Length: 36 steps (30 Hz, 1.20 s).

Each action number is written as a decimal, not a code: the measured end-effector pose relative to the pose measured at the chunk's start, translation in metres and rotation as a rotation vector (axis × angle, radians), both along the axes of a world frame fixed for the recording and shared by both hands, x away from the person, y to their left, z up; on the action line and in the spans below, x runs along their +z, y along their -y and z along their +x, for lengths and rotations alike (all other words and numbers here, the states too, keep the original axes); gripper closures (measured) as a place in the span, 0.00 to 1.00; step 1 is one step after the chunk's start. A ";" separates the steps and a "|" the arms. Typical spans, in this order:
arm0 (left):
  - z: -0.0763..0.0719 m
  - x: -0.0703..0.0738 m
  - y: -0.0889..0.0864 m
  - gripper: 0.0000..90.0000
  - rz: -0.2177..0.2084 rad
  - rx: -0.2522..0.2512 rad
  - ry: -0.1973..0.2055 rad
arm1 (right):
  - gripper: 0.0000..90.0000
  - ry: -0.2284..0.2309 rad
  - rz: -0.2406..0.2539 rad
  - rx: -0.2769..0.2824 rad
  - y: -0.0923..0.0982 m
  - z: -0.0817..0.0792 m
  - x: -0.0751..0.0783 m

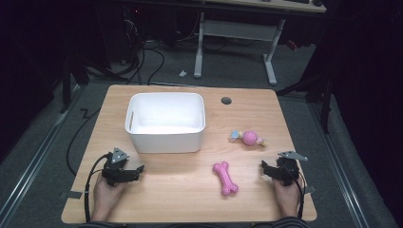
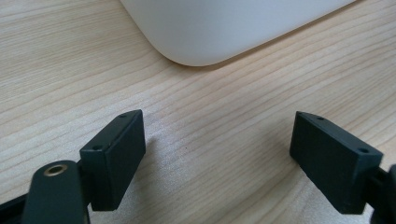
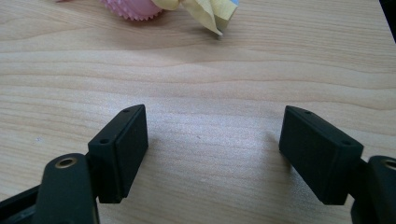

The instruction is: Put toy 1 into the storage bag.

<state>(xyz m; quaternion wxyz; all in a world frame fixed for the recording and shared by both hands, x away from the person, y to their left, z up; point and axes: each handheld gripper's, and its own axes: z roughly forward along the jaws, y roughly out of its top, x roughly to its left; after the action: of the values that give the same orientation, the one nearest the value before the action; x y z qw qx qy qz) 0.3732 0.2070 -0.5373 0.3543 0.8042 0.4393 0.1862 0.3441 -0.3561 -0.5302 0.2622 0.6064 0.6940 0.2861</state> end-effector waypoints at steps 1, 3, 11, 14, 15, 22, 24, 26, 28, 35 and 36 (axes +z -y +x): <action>0.000 0.000 0.000 0.21 0.001 0.001 -0.001 | 0.26 0.000 0.000 0.000 0.000 0.000 0.000; 0.000 0.000 0.000 0.20 0.000 0.003 -0.001 | 0.26 0.000 0.000 -0.001 0.000 0.000 0.000; -0.001 0.000 0.000 0.21 0.000 0.007 -0.001 | 0.26 0.000 0.000 -0.001 0.000 0.000 0.000; -0.001 0.000 0.000 0.21 -0.002 0.011 0.000 | 0.26 0.001 0.000 0.000 0.000 0.000 0.000; -0.001 0.000 0.000 0.21 -0.002 0.011 0.000 | 0.26 0.001 0.000 0.000 0.000 0.000 0.000; -0.001 0.000 -0.001 0.21 -0.005 0.015 -0.001 | 0.26 -0.002 0.000 0.010 0.000 0.000 0.000; -0.001 0.000 -0.001 0.21 -0.005 0.014 -0.002 | 0.26 0.000 0.002 0.028 0.002 0.000 0.000; -0.001 0.000 -0.001 0.21 -0.005 0.014 -0.002 | 0.26 -0.002 0.000 0.028 0.002 0.000 0.000; -0.001 0.000 -0.001 0.21 -0.004 0.015 -0.003 | 0.28 -0.001 -0.002 0.027 0.001 -0.001 0.000; -0.001 0.000 -0.001 0.21 -0.005 0.015 -0.003 | 0.38 0.012 0.009 0.035 -0.001 -0.003 0.001; -0.001 0.000 -0.001 0.21 -0.005 0.015 -0.003 | 0.39 0.012 0.017 0.036 -0.001 -0.004 0.001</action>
<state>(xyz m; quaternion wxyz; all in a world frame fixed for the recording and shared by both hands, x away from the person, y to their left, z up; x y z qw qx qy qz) 0.3724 0.2076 -0.5372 0.3542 0.8003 0.4463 0.1867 0.3404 -0.3548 -0.5288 0.2560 0.5942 0.7009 0.3002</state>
